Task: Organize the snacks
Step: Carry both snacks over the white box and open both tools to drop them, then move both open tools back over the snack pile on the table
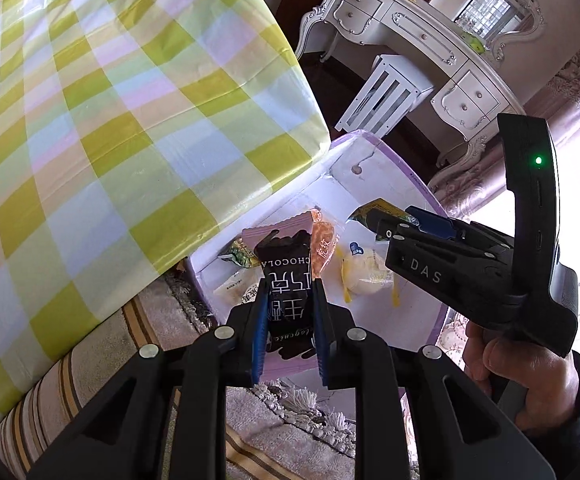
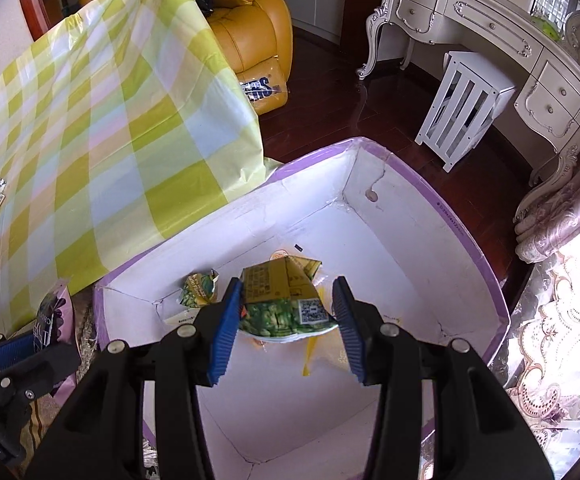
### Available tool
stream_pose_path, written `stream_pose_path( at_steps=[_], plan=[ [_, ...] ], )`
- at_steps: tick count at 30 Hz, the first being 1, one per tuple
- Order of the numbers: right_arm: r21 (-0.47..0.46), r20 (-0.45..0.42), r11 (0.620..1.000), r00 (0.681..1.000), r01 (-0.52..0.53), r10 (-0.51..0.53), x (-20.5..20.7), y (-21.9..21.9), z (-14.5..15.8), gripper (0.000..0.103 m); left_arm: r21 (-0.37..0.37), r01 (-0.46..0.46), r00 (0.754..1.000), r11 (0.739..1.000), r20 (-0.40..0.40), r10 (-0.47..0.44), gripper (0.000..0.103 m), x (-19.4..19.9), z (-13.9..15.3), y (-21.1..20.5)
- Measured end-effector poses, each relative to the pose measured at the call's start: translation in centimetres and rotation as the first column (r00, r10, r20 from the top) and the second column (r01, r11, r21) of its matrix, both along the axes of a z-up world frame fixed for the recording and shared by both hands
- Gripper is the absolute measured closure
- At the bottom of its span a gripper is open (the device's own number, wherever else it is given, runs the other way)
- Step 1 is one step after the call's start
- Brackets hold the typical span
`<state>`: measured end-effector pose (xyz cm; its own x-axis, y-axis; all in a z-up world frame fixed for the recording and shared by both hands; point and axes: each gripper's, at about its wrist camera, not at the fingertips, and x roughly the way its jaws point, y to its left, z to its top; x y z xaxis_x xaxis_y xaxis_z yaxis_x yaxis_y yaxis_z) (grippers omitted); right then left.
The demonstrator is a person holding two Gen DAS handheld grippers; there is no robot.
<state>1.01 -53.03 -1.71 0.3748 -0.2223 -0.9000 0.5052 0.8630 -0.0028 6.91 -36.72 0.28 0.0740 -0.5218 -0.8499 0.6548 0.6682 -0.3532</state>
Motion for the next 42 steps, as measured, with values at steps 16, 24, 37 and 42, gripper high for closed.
stream_pose_path(
  at_steps=[16,24,37,42],
  plan=[
    [-0.013,-0.011,0.999,0.999,0.046,-0.046,-0.5,-0.7,-0.5,0.027,-0.018,0.012,1.0,1.0,-0.018,-0.012,0.058,-0.1,-0.1,-0.4],
    [-0.007,0.007,0.999,0.999,0.045,-0.045,-0.3,-0.1,0.1,0.027,-0.024,-0.017,1.0,1.0,0.023,0.018,0.057,0.2,0.7,0.6],
    [-0.007,0.114,1.0,0.993,-0.002,0.003,1.2,2.9,3.0,0.027,-0.036,-0.123,0.975,0.992,0.184,0.127,0.057,1.4,3.5,4.8],
    [-0.022,0.137,0.999,0.989,-0.048,0.051,2.4,5.2,3.9,0.027,-0.065,-0.193,0.957,0.979,0.209,0.202,0.057,2.3,4.6,7.7]
  ],
)
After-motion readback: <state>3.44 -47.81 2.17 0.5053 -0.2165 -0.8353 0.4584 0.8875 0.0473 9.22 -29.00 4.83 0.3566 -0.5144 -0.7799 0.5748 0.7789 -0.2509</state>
